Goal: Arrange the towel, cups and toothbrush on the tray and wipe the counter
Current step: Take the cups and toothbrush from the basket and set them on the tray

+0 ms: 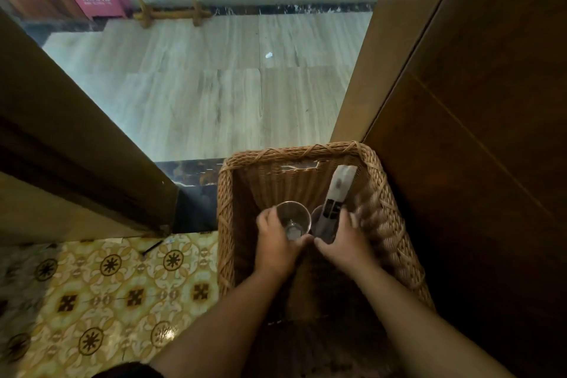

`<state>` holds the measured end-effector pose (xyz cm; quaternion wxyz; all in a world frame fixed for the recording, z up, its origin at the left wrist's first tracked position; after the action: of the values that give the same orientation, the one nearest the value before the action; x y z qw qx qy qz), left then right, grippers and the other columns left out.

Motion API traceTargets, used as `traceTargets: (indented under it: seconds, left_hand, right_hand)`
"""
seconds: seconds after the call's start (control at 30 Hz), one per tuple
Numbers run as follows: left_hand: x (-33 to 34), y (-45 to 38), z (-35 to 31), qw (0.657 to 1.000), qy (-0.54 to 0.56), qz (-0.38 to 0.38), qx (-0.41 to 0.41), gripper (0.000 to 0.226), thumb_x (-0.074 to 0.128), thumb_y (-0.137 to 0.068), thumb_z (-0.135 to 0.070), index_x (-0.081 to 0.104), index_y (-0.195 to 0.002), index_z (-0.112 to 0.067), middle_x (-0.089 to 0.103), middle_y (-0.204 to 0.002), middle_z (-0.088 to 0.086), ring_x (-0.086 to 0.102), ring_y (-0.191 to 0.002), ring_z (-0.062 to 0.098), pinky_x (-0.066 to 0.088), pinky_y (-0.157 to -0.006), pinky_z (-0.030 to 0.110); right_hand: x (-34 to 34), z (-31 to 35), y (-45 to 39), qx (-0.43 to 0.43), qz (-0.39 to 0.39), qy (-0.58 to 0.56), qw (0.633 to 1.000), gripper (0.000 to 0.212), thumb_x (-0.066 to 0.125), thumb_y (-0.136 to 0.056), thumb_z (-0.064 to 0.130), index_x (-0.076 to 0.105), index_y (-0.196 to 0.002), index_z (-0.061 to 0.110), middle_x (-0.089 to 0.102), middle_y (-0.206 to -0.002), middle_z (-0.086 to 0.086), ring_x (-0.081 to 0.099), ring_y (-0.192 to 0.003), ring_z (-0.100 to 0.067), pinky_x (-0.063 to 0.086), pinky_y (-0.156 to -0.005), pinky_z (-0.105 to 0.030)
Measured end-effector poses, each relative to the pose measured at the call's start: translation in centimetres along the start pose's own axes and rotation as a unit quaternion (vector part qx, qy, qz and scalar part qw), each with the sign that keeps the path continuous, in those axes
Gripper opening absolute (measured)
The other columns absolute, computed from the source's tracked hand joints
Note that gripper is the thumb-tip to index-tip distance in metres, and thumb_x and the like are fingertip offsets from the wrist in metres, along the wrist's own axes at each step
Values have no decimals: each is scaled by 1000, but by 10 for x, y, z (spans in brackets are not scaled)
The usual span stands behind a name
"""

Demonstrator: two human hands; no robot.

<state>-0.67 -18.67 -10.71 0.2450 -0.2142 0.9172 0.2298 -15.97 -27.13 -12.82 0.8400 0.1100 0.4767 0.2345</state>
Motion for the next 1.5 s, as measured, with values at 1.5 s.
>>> traceTargets:
  seconds: [1.5]
  left_hand:
    - [-759,318,455,816,19,-536,-215,97,82,-71,-48,30,-146,-16,34,-146,5,43,-128,22,41,-107,47]
  right_hand:
    - [484,827,343,-635,304,117,701,69,75,-73,47,38,-130,33,43,-128,0,52,-104,-14,47,-84,-31]
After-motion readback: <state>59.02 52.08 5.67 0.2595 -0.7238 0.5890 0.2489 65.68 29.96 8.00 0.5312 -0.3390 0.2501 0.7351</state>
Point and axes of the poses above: each hand's wrist, its own y-axis away from the middle knuckle, its own x-axis out of the palm, z = x × y, the point moved 5 cm from there along -y, towards the middle knuckle
